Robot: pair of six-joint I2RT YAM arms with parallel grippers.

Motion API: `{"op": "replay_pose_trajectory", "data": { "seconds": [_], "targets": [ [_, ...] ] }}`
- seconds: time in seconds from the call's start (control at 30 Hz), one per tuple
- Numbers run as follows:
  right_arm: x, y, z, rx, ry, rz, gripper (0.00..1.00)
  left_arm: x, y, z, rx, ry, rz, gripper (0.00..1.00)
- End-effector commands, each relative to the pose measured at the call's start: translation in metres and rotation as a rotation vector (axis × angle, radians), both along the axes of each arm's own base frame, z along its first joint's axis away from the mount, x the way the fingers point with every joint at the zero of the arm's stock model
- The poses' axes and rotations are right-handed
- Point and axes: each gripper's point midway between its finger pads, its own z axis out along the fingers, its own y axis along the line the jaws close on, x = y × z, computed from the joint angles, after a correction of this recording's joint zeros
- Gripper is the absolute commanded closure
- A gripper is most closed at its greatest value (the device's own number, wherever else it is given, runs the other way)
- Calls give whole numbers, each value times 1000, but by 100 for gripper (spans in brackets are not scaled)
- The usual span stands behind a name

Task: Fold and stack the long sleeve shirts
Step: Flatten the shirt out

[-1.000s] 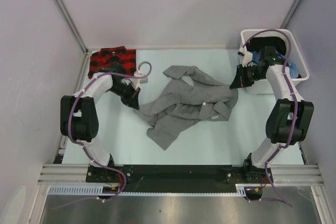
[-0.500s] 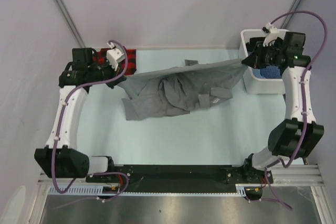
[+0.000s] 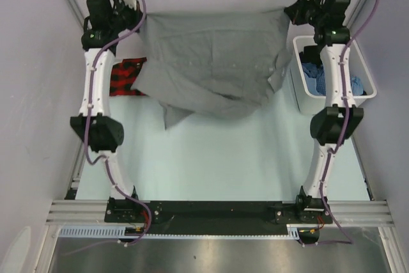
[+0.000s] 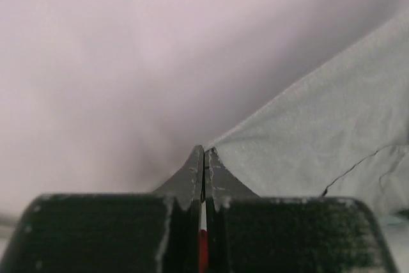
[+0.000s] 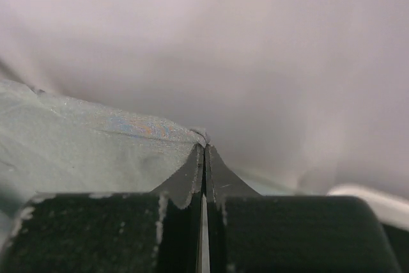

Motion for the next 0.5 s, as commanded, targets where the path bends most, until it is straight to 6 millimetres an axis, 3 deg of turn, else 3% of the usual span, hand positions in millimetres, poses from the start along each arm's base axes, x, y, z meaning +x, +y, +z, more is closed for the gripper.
{"op": "replay_pose_trajectory", "data": {
  "seconds": [0.0,0.03,0.07,0.1,0.13,0.17,0.2,0.23,0.33,0.37,0.4,0.43,0.47],
  "targets": [
    [11,-41,132,124,-381,-217,100,16,39,150,-133,-436,196,100],
    [7,-46,143,143,-417,-240,100,-9,43,203,-150,-606,209,100],
    [-3,-47,171,179,-518,-236,100,-6,47,194,-158,-606,227,100],
    [-18,-51,183,196,-547,-249,100,-15,51,204,-175,-654,239,100],
    [-27,-56,194,210,-594,-274,100,-30,60,230,-187,-785,266,100],
    [-46,-58,219,199,-701,-278,100,-42,62,229,-182,-795,274,100],
    [-52,-60,222,187,-721,-290,100,-46,62,230,-177,-806,266,100],
    [-60,-59,222,169,-721,-282,100,-52,53,226,-153,-798,198,100],
    [-52,-49,180,103,-573,-213,100,-55,42,194,-104,-703,130,100],
    [-54,-51,176,105,-569,-215,100,-49,41,164,-113,-634,112,100],
    [-59,-52,176,107,-570,-210,100,-68,37,172,-101,-654,79,100],
    [-61,-52,169,94,-564,-212,100,-75,33,165,-85,-642,52,100],
    [-71,-51,164,81,-559,-216,100,-79,24,136,-78,-586,-3,100]
  ]
}}
